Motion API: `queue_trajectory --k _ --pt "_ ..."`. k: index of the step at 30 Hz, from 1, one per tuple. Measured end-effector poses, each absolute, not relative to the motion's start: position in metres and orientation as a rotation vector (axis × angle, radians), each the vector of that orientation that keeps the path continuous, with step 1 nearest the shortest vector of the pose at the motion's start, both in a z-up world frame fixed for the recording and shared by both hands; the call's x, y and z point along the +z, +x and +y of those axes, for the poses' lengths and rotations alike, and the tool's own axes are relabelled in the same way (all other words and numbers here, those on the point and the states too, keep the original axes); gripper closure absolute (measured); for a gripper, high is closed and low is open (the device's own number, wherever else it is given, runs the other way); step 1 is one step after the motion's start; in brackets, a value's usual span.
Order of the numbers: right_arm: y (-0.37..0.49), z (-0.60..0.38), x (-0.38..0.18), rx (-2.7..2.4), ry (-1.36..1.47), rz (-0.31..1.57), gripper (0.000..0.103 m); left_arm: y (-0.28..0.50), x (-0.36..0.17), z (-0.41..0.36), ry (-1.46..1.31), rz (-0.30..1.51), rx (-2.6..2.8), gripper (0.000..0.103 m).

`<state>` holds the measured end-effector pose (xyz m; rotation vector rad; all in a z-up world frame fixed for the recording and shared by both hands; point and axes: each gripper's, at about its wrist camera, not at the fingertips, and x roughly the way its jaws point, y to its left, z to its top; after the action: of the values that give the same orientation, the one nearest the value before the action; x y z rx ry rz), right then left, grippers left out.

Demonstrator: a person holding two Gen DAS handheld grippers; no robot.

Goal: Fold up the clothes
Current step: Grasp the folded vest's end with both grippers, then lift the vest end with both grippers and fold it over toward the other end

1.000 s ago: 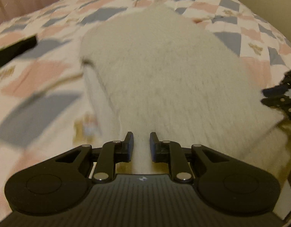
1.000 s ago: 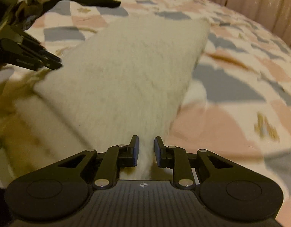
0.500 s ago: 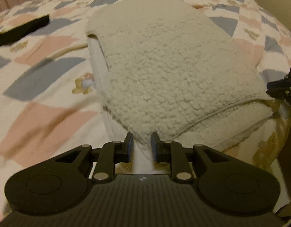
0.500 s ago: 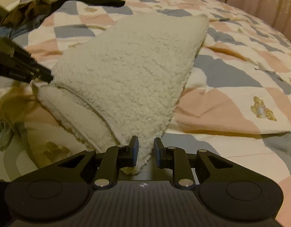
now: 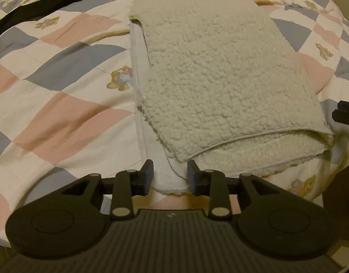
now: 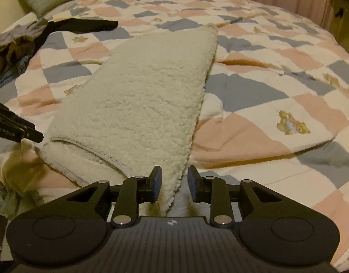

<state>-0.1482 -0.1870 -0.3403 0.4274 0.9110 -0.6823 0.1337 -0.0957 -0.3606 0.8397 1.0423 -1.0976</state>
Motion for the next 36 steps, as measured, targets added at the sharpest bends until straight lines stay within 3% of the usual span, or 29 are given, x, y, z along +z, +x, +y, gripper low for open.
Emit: queue_trajectory --k 9,14,19,27,33,36 --pt "-0.148 -0.175 -0.338 -0.674 0.36 0.93 0.066 0.136 -0.359 -0.087 0.819 1.026 -1.111 0.072" --pt "-0.152 -0.159 -0.335 -0.646 0.244 0.953 0.057 0.123 -0.359 -0.059 0.893 0.875 -1.212 0.067" --pt "-0.156 -0.131 -0.342 -0.566 0.038 1.007 0.052 0.1 -0.367 -0.024 1.078 0.57 -1.313 0.064" --pt "-0.161 -0.09 -0.392 -0.422 -0.433 1.063 0.04 0.081 -0.428 0.005 1.489 -0.096 -1.416 0.064" --pt "-0.164 -0.086 -0.425 -0.388 -0.728 1.007 0.045 0.098 -0.459 -0.004 1.534 -0.381 -1.473 0.061" --pt "-0.161 -0.095 -0.429 -0.372 -0.767 0.969 0.043 0.106 -0.47 -0.011 1.542 -0.515 -1.484 0.058"
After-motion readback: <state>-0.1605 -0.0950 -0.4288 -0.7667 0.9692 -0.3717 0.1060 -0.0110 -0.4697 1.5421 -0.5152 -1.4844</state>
